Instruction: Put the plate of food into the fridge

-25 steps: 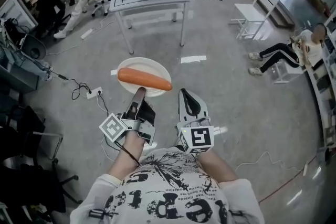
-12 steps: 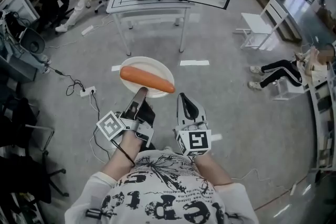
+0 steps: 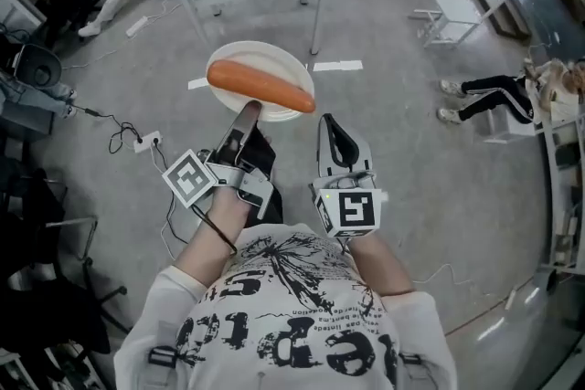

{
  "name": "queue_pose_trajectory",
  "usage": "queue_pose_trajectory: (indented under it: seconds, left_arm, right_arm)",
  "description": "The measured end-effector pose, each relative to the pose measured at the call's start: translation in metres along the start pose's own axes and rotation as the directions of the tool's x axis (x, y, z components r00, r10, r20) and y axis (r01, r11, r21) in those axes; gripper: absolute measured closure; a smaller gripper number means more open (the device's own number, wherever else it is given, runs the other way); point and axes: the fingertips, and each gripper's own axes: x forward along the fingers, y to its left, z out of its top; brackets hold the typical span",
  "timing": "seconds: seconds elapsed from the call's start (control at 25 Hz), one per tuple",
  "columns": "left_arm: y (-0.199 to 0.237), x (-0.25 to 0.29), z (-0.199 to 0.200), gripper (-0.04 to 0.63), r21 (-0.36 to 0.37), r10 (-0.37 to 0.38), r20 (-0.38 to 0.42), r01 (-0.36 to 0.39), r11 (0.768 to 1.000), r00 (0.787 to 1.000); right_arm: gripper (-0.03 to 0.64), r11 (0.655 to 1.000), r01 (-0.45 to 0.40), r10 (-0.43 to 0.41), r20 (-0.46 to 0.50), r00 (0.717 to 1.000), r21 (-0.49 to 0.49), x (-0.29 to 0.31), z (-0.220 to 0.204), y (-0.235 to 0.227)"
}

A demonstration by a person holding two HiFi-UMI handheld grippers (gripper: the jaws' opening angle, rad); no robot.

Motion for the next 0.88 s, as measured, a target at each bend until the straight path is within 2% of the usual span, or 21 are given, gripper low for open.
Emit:
queue_pose_trajectory:
  seconds: [0.32, 0.48, 0.68, 0.8, 0.88]
  left_arm:
    - [0.023, 0.092, 0.094, 0.574, -0.016, -0.031, -0.078, 0.03, 0.999, 0.996]
    - [0.035, 0.123, 0.141, 0.574, -0.017, -0.037, -0.086, 0.035, 0.999, 0.996]
    - [0.055, 0.145, 0.162, 0.574, -0.036, -0.043, -0.102, 0.039, 0.999, 0.994]
    - [0.069, 0.171, 0.182, 0.574, -0.08, -0.013, -0.083, 0.006, 0.997, 0.997]
    - [0.078, 0.185, 0.191, 0.574, -0.074, 0.007, -0.064, -0.012, 0.997, 0.998]
  right_arm:
    - [0.617, 0.996, 0.075, -0.075, -0.01, 0.997, -0.045, 0.125, 0.018, -0.007]
    - [0.617, 0.994, 0.101, -0.102, -0.012, 0.995, -0.047, 0.176, 0.02, -0.005]
    - [0.617, 0.99, 0.131, -0.132, -0.022, 0.991, -0.053, 0.21, 0.014, -0.014]
    - [0.617, 0.991, 0.118, -0.121, -0.056, 0.991, -0.057, 0.25, 0.012, -0.025]
    - [0.617, 0.994, 0.1, -0.103, -0.055, 0.993, -0.047, 0.271, 0.013, -0.034]
